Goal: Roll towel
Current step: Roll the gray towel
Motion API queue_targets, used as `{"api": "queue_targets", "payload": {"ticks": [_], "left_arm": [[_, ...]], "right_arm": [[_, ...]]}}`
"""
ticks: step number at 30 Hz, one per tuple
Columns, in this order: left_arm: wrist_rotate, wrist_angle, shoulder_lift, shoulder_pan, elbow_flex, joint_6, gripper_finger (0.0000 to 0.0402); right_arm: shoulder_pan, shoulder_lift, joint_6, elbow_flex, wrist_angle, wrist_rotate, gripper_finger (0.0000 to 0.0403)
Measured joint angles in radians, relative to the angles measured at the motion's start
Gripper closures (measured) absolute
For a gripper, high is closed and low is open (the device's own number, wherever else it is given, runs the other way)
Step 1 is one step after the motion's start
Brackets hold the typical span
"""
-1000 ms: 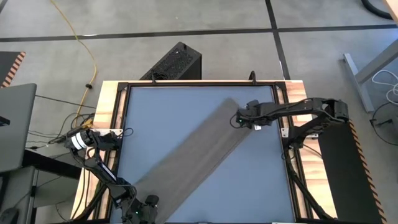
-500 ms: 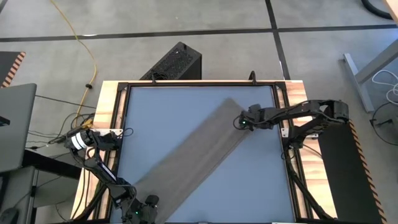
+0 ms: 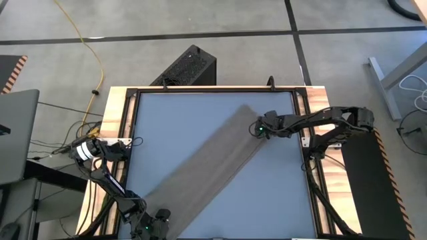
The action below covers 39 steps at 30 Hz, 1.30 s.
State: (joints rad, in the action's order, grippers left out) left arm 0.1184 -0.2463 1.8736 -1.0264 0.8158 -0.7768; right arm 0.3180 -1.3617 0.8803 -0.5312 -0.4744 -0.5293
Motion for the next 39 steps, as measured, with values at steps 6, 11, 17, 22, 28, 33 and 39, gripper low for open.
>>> {"api": "queue_targets", "payload": {"ticks": [6,11,17,22,28,33,39], "left_arm": [[0.001,-0.004,0.0,0.001,0.0,-0.005,0.0402],[0.001,-0.005,0.0,0.001,0.0,-0.004,0.0402],[0.001,-0.005,0.0,0.001,0.0,-0.003,0.0401],[0.002,-0.006,0.0,0.001,0.0,0.009,0.0402],[-0.003,-0.006,0.0,0.001,0.0,0.009,0.0401],[-0.013,-0.007,0.0,0.001,0.0,0.017,0.0401],[-0.037,-0.047,-0.018,0.003,-0.003,0.107,0.0401]], "right_arm": [[-0.001,0.0,0.0,-0.002,-0.004,-0.003,0.0383],[-0.003,0.0,0.016,-0.07,-0.117,0.004,0.0375],[-0.003,0.001,0.056,-0.203,-0.353,0.064,0.0365],[-0.003,0.001,0.06,-0.216,-0.386,0.156,0.0371],[-0.001,-0.001,0.094,-0.174,-0.39,0.16,0.0365],[-0.005,-0.001,0.14,-0.131,-0.396,0.146,0.0359],[-0.016,-0.001,0.141,-0.126,-0.389,0.104,0.0319]]}}
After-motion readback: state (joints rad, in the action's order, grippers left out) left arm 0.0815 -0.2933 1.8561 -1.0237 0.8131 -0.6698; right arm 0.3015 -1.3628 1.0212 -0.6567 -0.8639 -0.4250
